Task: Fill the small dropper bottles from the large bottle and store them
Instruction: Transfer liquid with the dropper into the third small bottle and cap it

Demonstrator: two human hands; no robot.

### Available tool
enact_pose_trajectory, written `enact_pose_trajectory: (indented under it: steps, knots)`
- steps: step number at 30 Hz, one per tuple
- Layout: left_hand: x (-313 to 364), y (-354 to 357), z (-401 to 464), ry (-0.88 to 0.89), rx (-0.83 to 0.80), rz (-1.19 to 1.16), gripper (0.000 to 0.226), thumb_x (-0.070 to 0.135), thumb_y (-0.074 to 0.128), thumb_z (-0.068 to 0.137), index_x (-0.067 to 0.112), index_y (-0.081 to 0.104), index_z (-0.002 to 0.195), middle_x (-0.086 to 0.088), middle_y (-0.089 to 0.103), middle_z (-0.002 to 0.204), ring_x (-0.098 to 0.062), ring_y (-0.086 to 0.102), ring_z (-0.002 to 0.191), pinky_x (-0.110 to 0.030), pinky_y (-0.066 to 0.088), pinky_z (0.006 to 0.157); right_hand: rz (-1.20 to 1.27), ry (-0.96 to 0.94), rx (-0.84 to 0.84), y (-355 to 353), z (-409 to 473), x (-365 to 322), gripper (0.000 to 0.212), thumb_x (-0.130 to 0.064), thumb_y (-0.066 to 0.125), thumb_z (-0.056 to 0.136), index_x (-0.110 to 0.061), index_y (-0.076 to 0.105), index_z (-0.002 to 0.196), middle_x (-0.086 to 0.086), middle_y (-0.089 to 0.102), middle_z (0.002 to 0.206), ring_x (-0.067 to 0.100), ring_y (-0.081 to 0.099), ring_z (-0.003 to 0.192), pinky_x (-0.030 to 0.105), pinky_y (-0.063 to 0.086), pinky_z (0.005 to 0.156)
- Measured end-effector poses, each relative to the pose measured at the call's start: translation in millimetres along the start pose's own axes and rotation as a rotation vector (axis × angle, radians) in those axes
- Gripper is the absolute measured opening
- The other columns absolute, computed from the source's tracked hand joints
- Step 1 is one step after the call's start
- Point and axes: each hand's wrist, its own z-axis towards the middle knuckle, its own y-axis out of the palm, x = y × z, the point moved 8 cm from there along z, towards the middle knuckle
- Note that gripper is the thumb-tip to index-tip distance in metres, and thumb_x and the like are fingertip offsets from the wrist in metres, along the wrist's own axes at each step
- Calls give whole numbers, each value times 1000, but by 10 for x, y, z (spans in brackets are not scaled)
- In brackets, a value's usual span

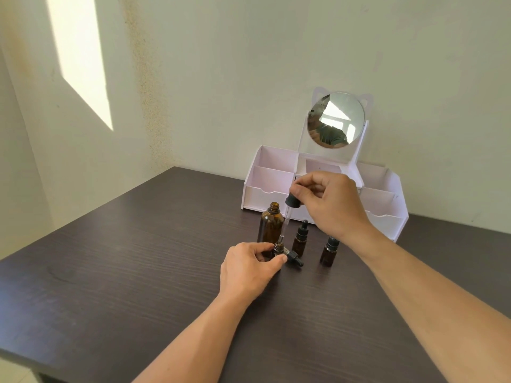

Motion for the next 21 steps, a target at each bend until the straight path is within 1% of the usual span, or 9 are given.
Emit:
enact_pose_trajectory:
  steps: [4,9,12,14,16,19,21]
  knots:
    - [-4,4,6,2,-3,0,41,52,71,80,34,70,117,14,55,60,-2,51,54,-13,33,51,5,-13,-3,30,-28,12,9,-11,68,85,-16,70,77,-23,62,67,-10,62,66,7,49,66]
    - [-7,3,3,3,-3,-7,42,52,71,79,33,70,117,14,54,59,-2,51,53,-12,34,51,-5,-15,-9,42,-21,20,10,-15,69,85,-22,69,78,-22,63,70,-6,64,69,11,51,68]
    - [-9,-4,1,-3,3,-6,41,53,71,79,34,70,116,15,54,60,-1,51,54,-13,33,51,-7,-11,-5,-12,11,-26,5,-17,69,85,-20,70,82,-19,64,72,-2,65,70,14,52,69]
    - [-9,-4,0,-6,0,-6,41,53,71,79,35,70,116,15,54,60,-1,51,55,-13,33,52,21,-22,6,-81,67,-94,5,-14,68,86,-18,70,83,-19,64,71,-6,64,66,9,51,65]
    - [-12,-3,-1,-6,-3,-11,39,53,72,78,36,71,113,14,55,59,-1,52,56,-16,36,54,32,-48,35,-162,145,-174,5,-13,67,86,-17,69,84,-18,64,70,-8,64,64,7,50,64]
    - [-23,-2,-1,-6,-7,-21,35,53,72,78,39,72,109,14,54,55,-1,52,55,-19,39,57,40,-47,116,-269,283,-209,3,-14,68,86,-15,70,84,-7,70,73,4,69,67,15,54,65]
    - [-28,4,-1,-8,-11,-28,35,53,72,78,39,72,109,14,53,55,-1,52,54,-19,39,57,60,-51,145,-290,350,-229,3,-13,67,86,-13,70,85,-6,69,72,8,70,68,18,56,67]
